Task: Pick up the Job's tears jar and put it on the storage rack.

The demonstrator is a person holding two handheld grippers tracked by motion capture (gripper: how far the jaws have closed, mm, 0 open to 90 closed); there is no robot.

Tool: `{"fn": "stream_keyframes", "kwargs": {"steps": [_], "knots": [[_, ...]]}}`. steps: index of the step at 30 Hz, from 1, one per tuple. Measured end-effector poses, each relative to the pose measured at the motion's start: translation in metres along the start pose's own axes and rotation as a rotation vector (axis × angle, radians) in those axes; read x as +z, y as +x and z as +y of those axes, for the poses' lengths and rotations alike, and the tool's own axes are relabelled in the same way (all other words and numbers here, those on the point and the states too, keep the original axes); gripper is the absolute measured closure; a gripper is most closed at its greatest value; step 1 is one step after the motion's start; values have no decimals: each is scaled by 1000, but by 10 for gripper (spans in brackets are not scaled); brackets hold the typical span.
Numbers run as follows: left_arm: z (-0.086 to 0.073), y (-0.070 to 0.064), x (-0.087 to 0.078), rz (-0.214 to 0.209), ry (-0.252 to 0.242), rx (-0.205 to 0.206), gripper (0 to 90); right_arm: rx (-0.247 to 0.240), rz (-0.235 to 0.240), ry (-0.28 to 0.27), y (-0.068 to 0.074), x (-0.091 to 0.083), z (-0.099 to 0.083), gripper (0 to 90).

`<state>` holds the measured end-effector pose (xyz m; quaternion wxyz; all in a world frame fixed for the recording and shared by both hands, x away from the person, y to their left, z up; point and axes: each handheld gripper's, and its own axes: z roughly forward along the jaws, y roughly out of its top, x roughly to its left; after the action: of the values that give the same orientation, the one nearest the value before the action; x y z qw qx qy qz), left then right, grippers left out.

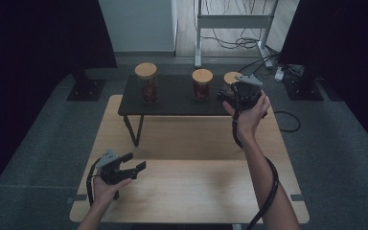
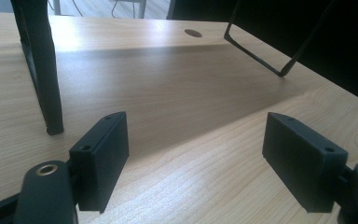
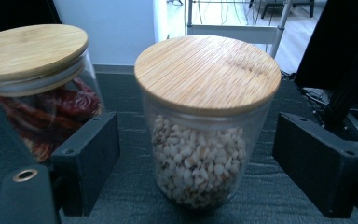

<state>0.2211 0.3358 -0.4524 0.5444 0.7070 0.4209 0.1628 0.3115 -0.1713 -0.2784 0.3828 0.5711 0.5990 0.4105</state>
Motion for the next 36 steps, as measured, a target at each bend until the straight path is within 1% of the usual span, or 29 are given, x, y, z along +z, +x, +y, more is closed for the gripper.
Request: {"fn": "stream_keyframes", "kwargs": {"steps": [6, 14, 17, 22, 27, 32, 36], "knots": [[2, -3, -5, 4, -15, 7, 229, -7, -3, -10, 3, -13, -7, 140], [2, -8, -12, 13, -25, 20, 229, -19, 26, -36, 3, -33, -18, 138], [1, -10, -16, 17, -31, 18, 229, -19, 36, -45, 3, -38, -21, 137], [-1, -8, -18, 26, -29, 7, 229, -7, 52, -50, 1, -44, -29, 137], [-2, -7, -17, 28, -28, 3, 229, 17, 81, -55, -6, -53, -43, 138], [-2, -7, -15, 22, -19, 5, 229, 39, 99, -49, -13, -64, -66, 141], [-2, -6, -13, 17, -13, 6, 229, 54, 112, -38, -18, -68, -82, 143]]}}
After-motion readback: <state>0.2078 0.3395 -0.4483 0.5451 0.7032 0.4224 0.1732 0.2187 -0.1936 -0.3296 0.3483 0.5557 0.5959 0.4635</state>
